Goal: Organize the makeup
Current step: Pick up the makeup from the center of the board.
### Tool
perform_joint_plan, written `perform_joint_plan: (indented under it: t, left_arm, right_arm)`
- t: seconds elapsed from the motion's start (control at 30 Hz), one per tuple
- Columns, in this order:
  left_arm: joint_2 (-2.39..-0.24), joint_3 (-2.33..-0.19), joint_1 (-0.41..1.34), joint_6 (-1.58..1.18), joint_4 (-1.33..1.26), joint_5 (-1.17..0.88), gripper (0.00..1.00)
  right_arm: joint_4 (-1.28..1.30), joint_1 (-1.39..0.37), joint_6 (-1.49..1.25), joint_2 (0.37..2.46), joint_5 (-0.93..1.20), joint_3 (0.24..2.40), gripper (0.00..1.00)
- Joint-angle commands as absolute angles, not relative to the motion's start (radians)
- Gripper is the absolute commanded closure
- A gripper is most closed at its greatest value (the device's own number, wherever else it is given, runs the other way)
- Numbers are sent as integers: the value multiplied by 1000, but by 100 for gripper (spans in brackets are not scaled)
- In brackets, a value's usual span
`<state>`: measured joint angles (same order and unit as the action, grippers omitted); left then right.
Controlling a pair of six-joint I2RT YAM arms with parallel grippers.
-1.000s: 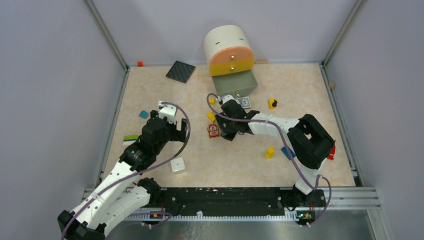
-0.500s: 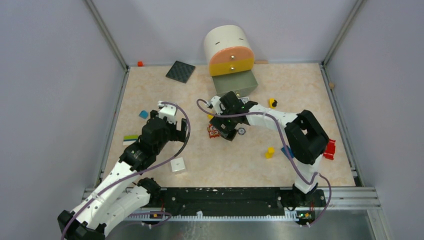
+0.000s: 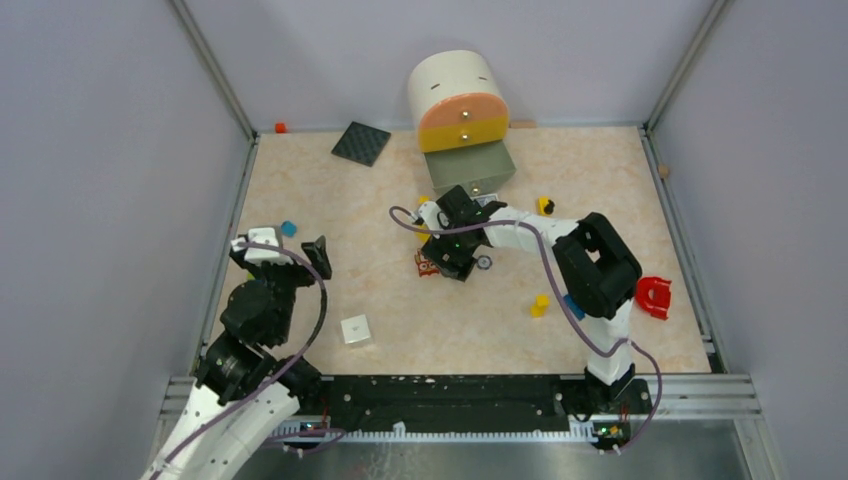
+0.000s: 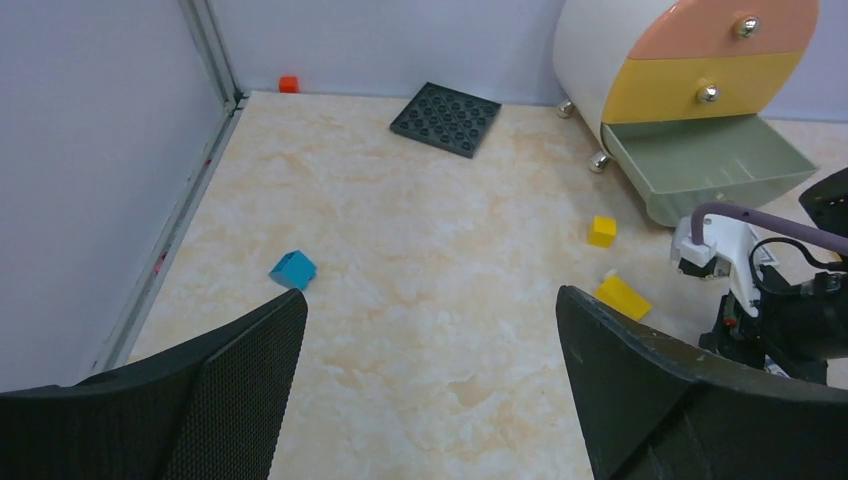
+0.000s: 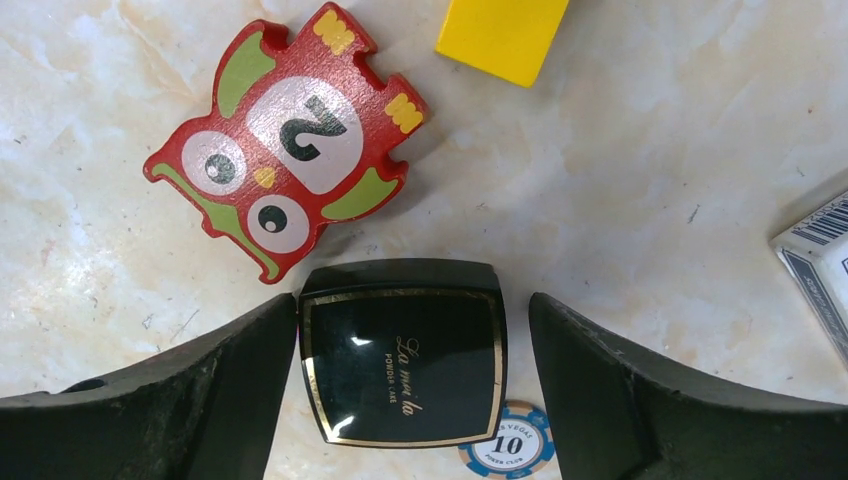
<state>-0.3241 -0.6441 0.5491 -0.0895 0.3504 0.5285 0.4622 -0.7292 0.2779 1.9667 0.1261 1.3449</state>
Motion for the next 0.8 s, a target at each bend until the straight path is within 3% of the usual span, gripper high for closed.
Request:
perform_joint_plan:
  t: [0.0, 0.23, 0.37, 0.5, 0.77]
  left_arm:
    - [-359, -633, 543, -74, 316, 582, 1]
    - [-391, -639, 542, -78, 323, 568, 1]
    - [-387, -638, 541, -75, 319, 568, 1]
    - [-392, -638, 541, -74, 319, 563, 1]
    - [-399, -638, 540, -73, 321, 558, 1]
  right_arm:
    - [493, -726, 282, 1949, 164, 1332, 16]
    - [519, -726, 267, 1944, 147, 1307, 27]
    - [493, -725, 219, 1909, 108, 1299, 54]
    - [465, -726, 151, 1848, 16, 1356, 67]
    - [279, -691, -54, 1719, -278, 1484, 70]
